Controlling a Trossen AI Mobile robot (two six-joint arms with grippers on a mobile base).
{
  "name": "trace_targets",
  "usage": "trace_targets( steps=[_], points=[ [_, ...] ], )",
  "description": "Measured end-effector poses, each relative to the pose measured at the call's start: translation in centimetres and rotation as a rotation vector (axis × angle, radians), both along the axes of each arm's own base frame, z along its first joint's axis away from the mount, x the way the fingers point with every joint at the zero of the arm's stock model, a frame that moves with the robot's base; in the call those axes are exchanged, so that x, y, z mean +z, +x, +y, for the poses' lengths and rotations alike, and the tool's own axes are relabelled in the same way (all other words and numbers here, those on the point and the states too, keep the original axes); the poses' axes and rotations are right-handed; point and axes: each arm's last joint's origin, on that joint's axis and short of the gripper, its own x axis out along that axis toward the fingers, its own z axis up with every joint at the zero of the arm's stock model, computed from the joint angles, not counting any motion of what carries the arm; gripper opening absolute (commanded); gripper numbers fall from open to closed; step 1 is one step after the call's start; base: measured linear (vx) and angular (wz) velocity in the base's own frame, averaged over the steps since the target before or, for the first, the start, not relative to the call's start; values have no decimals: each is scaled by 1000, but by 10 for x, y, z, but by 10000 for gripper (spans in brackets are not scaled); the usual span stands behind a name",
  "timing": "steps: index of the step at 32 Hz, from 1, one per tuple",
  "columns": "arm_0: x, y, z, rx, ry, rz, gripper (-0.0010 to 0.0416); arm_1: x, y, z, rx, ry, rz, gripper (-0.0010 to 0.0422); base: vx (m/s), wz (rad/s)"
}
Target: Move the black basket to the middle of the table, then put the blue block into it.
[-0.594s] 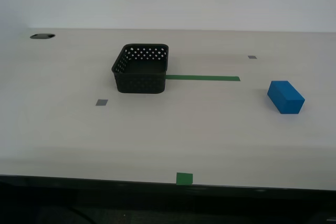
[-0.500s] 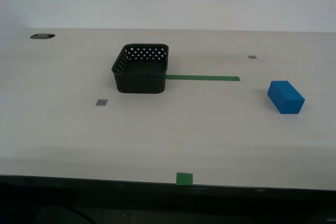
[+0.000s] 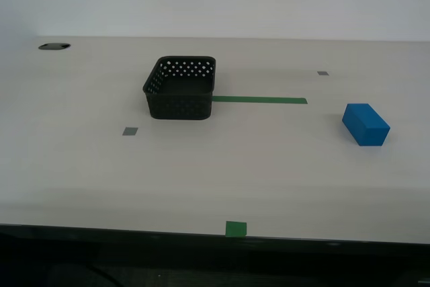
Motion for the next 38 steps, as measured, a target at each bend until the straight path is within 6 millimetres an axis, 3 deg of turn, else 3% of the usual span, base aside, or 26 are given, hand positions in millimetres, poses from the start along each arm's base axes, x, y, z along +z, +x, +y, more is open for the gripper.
trace_targets(
  steps=[13,20,30,38],
  points=[
    [-8,0,0,0,0,80,0,-1,1,0,-5,-46,26,-1,0,0],
    [0,5,0,1,0,223,0,11,7,-1,-22,-32,231,-1,0,0],
    [32,6,1,5,13,480,0,45,13,-5,-59,-17,524,0,0,0],
    [42,0,2,14,16,589,0,38,32,-15,-141,-12,776,0,0,0]
  ],
)
